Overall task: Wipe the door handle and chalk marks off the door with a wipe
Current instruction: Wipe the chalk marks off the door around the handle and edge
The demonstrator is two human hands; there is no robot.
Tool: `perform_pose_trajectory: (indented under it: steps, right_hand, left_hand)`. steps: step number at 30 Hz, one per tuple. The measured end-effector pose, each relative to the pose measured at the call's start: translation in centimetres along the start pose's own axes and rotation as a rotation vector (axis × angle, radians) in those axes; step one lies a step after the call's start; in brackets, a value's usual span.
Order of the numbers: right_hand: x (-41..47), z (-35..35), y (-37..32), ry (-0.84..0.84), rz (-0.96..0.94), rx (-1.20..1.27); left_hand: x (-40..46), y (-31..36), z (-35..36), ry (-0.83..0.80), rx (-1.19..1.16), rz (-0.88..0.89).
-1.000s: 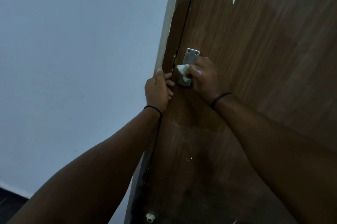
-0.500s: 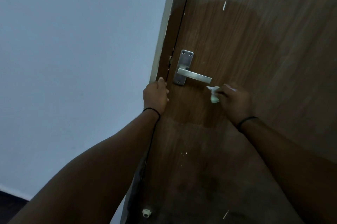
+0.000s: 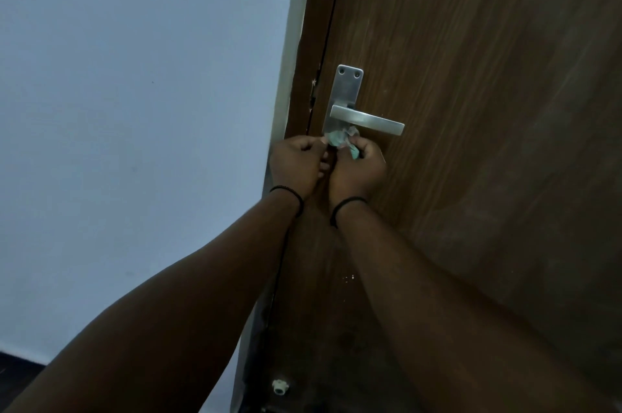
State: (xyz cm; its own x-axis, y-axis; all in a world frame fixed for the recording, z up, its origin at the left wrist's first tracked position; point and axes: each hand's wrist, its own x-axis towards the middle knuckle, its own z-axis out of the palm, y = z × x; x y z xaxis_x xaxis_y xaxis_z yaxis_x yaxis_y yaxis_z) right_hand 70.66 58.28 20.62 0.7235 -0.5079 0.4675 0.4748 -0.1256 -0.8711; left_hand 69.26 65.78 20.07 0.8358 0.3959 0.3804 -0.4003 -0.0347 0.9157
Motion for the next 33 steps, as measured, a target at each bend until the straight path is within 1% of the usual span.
perform_pose_trajectory:
  steps: [3, 6, 8, 11, 13, 16, 19, 22, 25, 27, 30, 33]
  right_hand:
    - [0.1, 0.4, -0.2, 0.03, 0.011, -0.034]
    - [0.0, 0.1, 0.4, -0.021, 0.08, -0.016]
    - [0.0, 0.5, 0.4, -0.039, 0.199, 0.082]
    - [-0.4, 1.6, -0.4, -0.016, 0.439, 0.318]
    - [-0.6, 2.0, -0.5, -0.071, 0.524, 0.393]
    - [-0.8, 1.3, -0.8, -0.18, 0.6, 0.508]
    - [-0.4, 0.4, -1.1, -0.267, 0.614, 0.491]
    - [-0.3, -0.3, -1.6, -0.427, 0.614, 0.456]
    - [-0.4, -0.7, -2.1, -0.588, 0.634, 0.387]
    - [-0.5, -1.0, -2.2, -0.651, 0.587, 0.348]
    - [-0.5, -1.7, -2.1, -0.579, 0.463, 0.33]
    - [0.0, -2.5, -1.8, -0.515, 0.416, 0.259]
  left_hand:
    - [0.2, 0.8, 0.3, 0.038, -0.035, -0.005]
    - [-0.1, 1.0, 0.5, 0.066, 0.004, -0.025]
    - [-0.4, 0.8, 0.4, 0.093, 0.049, -0.049]
    - [-0.6, 0.8, 0.2, 0.134, 0.078, -0.065]
    - [-0.5, 1.1, 0.1, 0.152, 0.085, -0.061]
    - [-0.4, 1.7, 0.4, 0.187, 0.155, -0.024]
    - [-0.3, 1.9, 1.0, 0.243, 0.177, -0.049]
    - [-0.2, 2.1, 1.4, 0.288, 0.178, -0.118]
    - [-0.5, 2.6, 1.5, 0.331, 0.244, -0.054]
    - [-0.6, 3.1, 1.4, 0.348, 0.265, 0.03]
    - [0.5, 4.4, 1.6, 0.333, 0.293, 0.17]
    - [2.0, 5.7, 1.7, 0.301, 0.33, 0.288]
